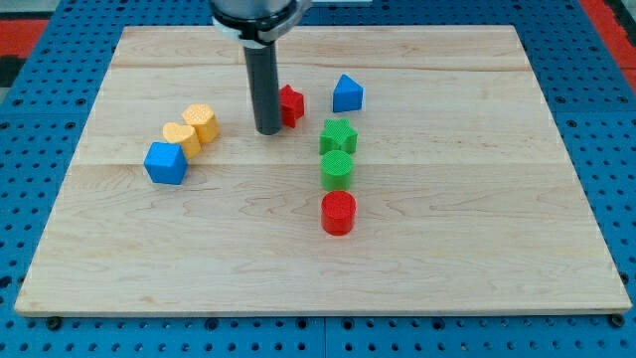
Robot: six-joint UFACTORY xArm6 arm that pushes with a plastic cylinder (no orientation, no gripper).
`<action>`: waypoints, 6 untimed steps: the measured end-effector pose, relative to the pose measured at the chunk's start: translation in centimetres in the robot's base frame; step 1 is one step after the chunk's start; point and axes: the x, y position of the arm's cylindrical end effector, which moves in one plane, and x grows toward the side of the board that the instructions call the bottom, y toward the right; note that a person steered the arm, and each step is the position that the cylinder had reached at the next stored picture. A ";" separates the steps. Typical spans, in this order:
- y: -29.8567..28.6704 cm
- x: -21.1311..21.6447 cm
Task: Slide the red star closer to the green star
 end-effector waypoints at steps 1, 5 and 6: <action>-2.9 -1.9; 5.7 -3.8; 5.9 -3.8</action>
